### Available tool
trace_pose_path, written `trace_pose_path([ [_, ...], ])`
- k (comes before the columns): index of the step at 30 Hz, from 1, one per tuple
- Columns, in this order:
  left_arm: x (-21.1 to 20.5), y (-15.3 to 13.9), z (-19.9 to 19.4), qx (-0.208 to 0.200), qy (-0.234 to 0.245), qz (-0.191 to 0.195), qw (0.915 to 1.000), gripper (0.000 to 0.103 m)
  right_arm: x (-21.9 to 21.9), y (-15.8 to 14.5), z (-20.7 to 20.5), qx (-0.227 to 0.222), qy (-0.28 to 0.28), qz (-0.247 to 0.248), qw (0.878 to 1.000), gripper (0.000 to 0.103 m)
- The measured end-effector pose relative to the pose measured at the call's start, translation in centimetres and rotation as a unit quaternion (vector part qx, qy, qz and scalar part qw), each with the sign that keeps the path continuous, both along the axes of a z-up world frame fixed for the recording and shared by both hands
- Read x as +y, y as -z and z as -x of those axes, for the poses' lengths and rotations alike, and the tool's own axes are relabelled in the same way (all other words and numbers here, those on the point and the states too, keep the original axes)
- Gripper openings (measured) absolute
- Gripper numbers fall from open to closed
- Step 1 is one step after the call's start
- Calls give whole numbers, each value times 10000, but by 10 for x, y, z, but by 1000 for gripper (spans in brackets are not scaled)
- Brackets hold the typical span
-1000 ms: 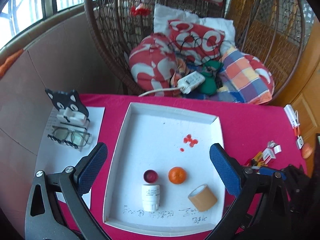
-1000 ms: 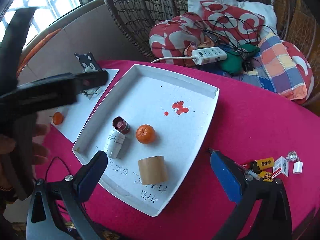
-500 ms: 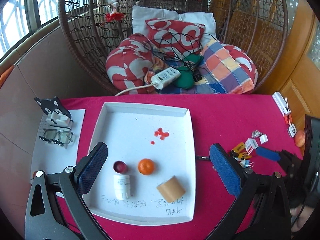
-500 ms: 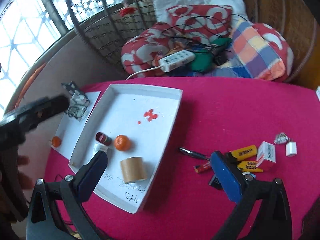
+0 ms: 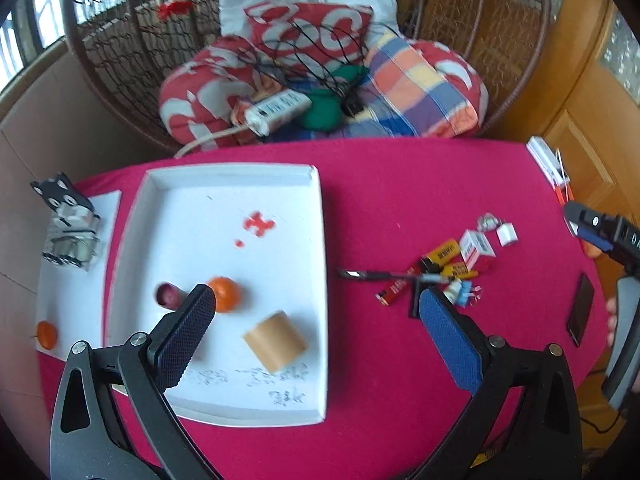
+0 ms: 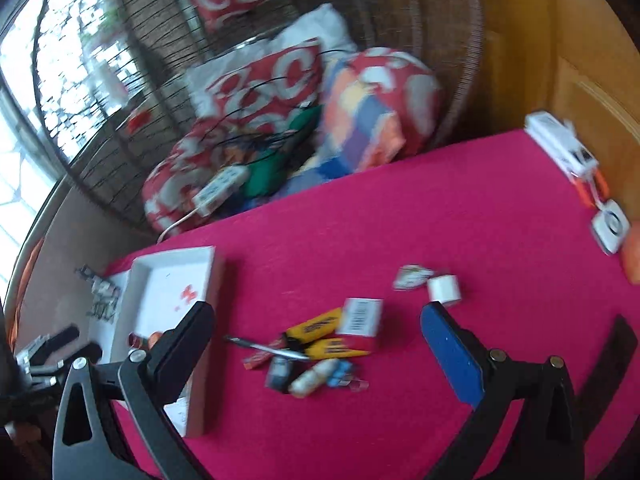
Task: Organize rigid objects
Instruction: 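Open both tools and move them back over the pile of items, then grasp the black charger with the left tool while the right tool grasps the white charger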
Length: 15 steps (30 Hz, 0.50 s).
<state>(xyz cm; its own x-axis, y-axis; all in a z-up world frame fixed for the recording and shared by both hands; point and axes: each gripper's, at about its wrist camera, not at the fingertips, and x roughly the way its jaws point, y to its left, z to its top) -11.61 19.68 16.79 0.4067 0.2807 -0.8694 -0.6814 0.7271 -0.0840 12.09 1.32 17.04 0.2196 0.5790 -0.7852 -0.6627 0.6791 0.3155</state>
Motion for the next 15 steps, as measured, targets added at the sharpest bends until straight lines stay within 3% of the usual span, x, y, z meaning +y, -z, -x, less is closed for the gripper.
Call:
trace_pose_path([
  [9, -27, 65, -55, 540, 479, 901, 9933, 101, -72, 28, -37, 413, 573, 369, 9968, 103],
  [11, -32, 80, -70, 694, 561, 925, 9917, 78, -81, 29, -41, 444, 634, 394, 9962, 103],
  [15, -41, 102, -93, 944, 693, 947, 9886, 74, -105, 31, -52, 448, 742, 443, 9953, 103],
])
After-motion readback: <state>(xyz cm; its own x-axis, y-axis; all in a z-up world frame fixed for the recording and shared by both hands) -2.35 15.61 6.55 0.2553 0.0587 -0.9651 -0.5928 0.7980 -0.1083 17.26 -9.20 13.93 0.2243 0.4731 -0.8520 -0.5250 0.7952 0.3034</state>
